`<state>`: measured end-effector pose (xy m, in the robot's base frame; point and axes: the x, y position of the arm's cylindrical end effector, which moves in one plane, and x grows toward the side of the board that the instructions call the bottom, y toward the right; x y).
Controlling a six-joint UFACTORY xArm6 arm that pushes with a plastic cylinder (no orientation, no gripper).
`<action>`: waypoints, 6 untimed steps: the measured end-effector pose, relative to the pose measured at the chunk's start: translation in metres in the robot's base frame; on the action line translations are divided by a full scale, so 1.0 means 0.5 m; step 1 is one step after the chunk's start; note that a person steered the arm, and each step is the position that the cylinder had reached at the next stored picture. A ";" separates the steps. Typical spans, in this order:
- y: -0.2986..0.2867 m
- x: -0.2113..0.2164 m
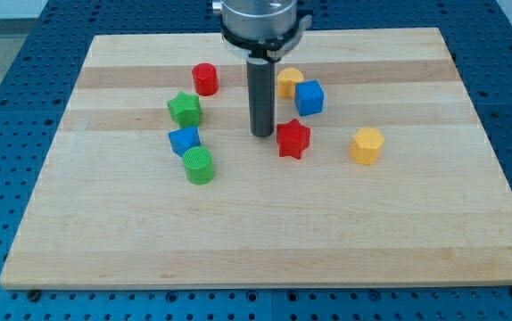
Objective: Push blue triangle along with green circle
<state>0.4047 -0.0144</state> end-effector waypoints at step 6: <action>-0.217 0.112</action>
